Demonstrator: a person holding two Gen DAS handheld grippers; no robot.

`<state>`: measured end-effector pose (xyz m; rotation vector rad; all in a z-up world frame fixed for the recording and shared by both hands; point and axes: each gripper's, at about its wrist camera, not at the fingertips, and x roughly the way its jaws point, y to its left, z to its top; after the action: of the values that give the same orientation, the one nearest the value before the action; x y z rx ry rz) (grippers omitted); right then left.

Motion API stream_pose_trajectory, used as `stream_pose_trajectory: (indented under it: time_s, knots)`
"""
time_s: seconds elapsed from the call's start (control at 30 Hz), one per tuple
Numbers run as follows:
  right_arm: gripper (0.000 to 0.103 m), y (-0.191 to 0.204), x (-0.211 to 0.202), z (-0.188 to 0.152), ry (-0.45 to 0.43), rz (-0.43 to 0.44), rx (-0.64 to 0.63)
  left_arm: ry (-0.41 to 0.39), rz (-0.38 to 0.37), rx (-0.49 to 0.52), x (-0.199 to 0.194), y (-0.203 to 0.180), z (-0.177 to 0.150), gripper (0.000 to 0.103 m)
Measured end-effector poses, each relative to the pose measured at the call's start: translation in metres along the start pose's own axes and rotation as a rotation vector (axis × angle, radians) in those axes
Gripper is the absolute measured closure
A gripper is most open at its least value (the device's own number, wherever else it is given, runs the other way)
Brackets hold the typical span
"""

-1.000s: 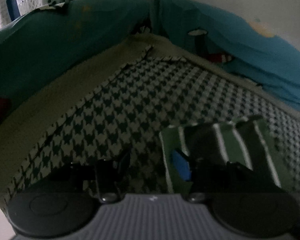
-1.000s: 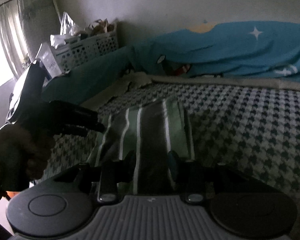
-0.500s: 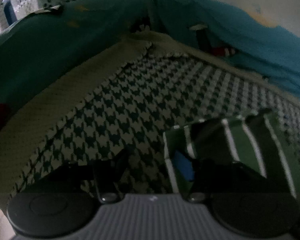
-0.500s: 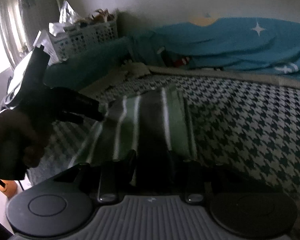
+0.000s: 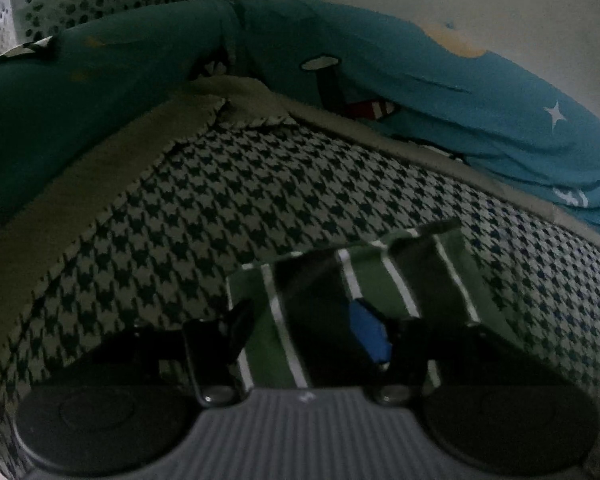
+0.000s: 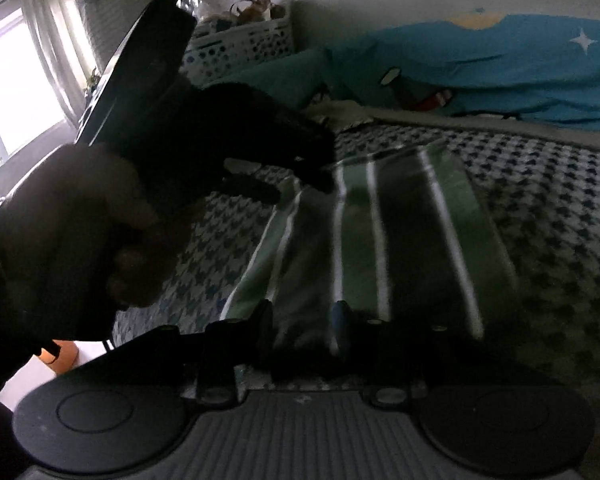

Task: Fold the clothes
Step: 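Lift both tools up off the folded striped shirt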

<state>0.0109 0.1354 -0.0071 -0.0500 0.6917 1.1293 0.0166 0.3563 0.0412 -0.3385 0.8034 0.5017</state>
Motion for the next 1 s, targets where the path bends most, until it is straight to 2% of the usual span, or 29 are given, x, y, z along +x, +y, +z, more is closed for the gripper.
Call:
stream_pose_trajectory:
  time_s: [0.23, 0.43, 0.6, 0.73, 0.8, 1.0]
  knots:
    - [0.066, 0.01, 0.012, -0.007, 0.034, 0.016, -0.034, 0.037, 0.024, -0.017, 0.012, 0.008, -0.001, 0.041]
    - [0.066, 0.012, 0.001, -0.007, 0.053, 0.041, -0.035, 0.012, 0.01, -0.018, 0.0, 0.007, 0.0, 0.034]
    - [0.066, 0.009, -0.01, -0.011, 0.052, -0.005, -0.03, 0.023, -0.006, 0.04, -0.003, -0.007, -0.009, 0.032]
    - [0.066, -0.001, -0.019, -0.01, 0.061, -0.089, -0.008, 0.034, 0.015, 0.079, 0.001, -0.014, -0.02, 0.03]
    - [0.066, -0.008, -0.028, -0.01, 0.064, -0.112, 0.008, 0.031, 0.032, 0.092, 0.003, -0.016, -0.024, 0.025]
    - [0.066, -0.012, -0.051, -0.005, 0.067, -0.13, -0.012, 0.03, 0.048, 0.019, -0.01, -0.013, -0.026, 0.024]
